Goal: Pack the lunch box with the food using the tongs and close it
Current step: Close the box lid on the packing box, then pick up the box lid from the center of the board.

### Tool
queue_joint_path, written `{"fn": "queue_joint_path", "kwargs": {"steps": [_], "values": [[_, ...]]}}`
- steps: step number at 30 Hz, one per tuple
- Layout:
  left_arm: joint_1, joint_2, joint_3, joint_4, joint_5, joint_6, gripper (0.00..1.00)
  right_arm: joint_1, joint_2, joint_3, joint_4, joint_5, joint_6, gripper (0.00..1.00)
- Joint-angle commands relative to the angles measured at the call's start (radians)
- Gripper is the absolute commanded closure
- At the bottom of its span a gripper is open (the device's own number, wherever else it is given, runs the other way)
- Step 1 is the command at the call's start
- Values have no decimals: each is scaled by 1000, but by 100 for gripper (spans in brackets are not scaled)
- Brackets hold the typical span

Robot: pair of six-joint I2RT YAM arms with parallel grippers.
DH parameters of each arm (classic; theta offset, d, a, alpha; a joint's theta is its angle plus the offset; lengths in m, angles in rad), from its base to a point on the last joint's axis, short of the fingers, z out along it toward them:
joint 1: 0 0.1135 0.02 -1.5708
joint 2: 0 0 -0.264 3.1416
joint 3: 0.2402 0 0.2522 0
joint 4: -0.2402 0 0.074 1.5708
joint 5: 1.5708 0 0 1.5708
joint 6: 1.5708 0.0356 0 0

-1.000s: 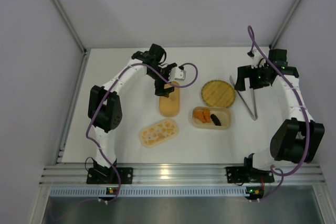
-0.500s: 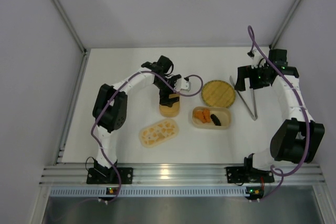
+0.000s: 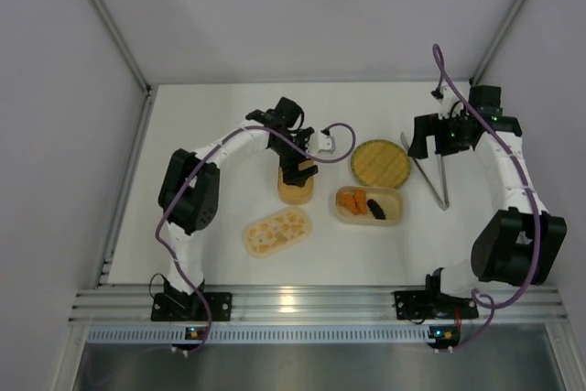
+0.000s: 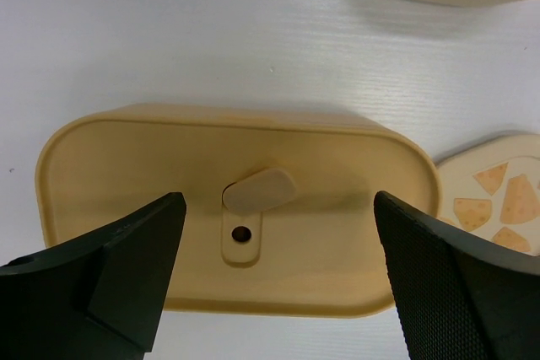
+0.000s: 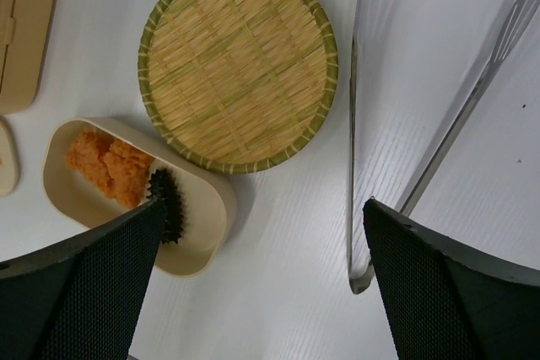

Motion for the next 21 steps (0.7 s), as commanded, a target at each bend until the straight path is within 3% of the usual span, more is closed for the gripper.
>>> {"fn": "queue_joint_path", "kwargs": {"steps": [1, 10, 16, 21], "values": [[-4, -124, 84, 34, 47, -169, 2, -13, -56, 23, 24, -56, -22, 1], [97, -354, 57, -116, 56, -501, 2, -7, -127, -12, 114, -134, -39, 1], [123, -510, -220, -219, 124, -334, 2, 54, -142, -9, 36, -136, -96, 1], [126, -580, -451, -288, 193, -191, 10, 122, -116, -26, -93, -101, -199, 1]]}}
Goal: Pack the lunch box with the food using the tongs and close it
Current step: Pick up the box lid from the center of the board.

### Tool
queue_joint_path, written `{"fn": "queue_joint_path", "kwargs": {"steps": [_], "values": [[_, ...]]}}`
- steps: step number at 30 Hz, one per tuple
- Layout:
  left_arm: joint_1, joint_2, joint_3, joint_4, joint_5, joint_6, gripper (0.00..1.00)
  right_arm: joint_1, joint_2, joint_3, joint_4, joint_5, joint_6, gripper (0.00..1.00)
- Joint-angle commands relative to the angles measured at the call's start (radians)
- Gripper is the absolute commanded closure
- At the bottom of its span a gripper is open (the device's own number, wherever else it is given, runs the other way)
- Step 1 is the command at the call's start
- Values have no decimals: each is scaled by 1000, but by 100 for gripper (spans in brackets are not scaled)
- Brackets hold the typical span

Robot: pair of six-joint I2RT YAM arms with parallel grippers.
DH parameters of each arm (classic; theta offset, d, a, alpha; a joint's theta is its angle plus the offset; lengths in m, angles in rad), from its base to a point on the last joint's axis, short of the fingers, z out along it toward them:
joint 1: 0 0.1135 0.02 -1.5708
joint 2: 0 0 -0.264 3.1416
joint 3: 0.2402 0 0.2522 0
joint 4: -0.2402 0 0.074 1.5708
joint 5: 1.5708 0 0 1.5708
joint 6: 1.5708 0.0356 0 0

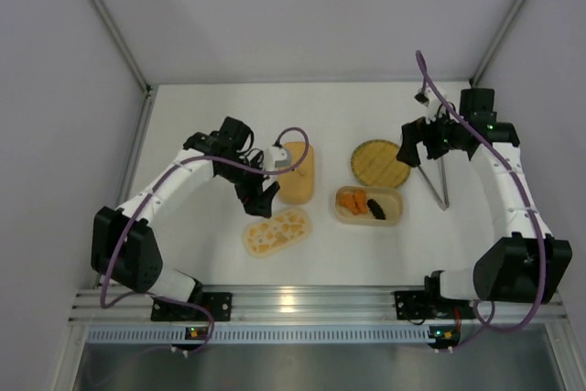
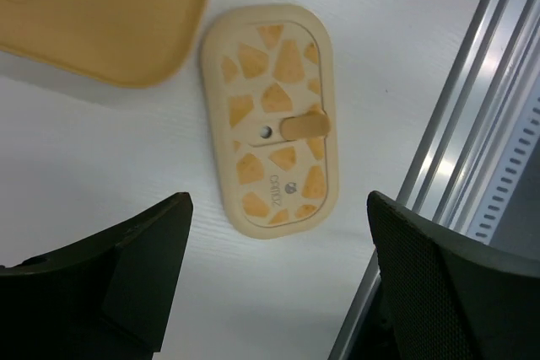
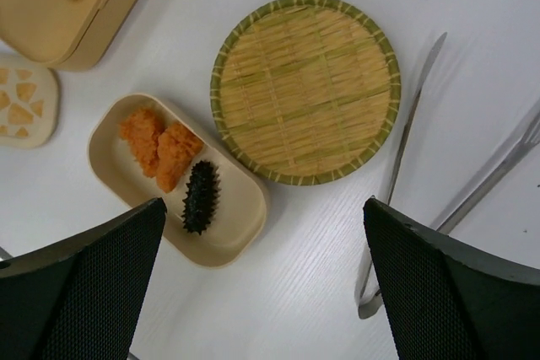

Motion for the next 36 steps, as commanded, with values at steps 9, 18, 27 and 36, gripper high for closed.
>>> {"fn": "queue_joint_path", "kwargs": {"steps": [9, 18, 27, 36], "values": [[-44, -98, -365, 183, 7, 76, 21, 65, -80, -131, -51, 93, -115, 1], [-44, -80, -484, 378, 31, 253, 29, 65, -97, -238, -2, 66, -110, 1], [3, 90, -399, 439, 0, 192, 28, 65, -108, -294, 2, -77, -45, 1], [-4, 14, -387, 364, 57, 286, 32, 65, -215, -378, 70, -112, -49, 1]]}}
